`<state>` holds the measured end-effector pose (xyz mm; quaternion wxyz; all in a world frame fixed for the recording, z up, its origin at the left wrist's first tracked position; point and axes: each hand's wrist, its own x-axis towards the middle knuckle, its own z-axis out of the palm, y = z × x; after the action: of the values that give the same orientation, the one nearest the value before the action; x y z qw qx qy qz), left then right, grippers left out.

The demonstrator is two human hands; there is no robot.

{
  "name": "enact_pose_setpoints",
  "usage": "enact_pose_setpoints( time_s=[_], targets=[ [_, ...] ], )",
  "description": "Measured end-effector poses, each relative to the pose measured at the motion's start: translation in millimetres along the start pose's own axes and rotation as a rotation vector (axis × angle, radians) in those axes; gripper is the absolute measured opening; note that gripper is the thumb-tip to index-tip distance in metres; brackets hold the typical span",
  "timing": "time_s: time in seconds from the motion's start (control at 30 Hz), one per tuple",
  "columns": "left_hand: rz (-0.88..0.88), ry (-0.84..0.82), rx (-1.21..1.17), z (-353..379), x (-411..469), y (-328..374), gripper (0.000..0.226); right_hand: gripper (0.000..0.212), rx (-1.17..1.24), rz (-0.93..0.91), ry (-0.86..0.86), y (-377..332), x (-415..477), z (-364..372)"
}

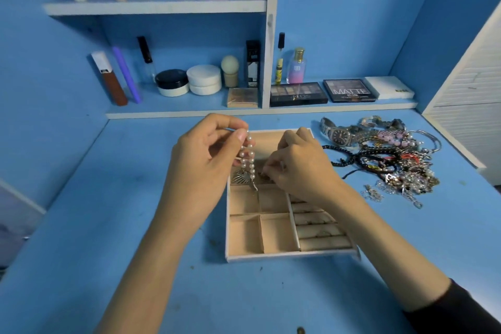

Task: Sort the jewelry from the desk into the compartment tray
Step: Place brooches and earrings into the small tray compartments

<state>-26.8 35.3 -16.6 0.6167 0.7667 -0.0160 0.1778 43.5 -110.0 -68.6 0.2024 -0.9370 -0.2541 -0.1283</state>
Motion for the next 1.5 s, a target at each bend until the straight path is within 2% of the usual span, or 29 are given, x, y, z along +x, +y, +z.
enact_pose_setpoints(
  time_s=[0.1, 0.27, 0.7, 0.93, 1.1, 1.3, 1.5],
  targets=[
    [-0.014, -0.01, 0.009, -5, -1, -4, 0.013, 0.011, 0.005, 0.032, 0.005, 0, 0, -1],
    [-0.074, -0.066, 0.046, -8, -5, -13, 0.014, 0.01, 0.161, 0.093, 0.076, 2, -6, -8],
    [-0.199, -0.173, 0.254, -6, -18, -30, 0.013, 0.007, 0.272, 0.1, 0.151, 8, -15, -20],
    [-0.057, -0.189, 0.717, -7, -18, -27, 0.008, 0.007, 0.296, 0.119, 0.166, 14, -20, -24],
    [-0.033, -0.277, 0.862, -8, -19, -30, 0.014, 0.007, 0.313, 0.135, 0.186, 21, -25, -26],
    [0.05, -0.23, 0.677, 13, -18, -21, 0.014, 0.009, 0.347, 0.204, 0.216, 44, -41, -41],
    [0.133, -0.405, 0.583, 70, -17, -7, 0.017, 0.012, 0.448, 0.419, 0.317, 94, -72, -62]
  ],
)
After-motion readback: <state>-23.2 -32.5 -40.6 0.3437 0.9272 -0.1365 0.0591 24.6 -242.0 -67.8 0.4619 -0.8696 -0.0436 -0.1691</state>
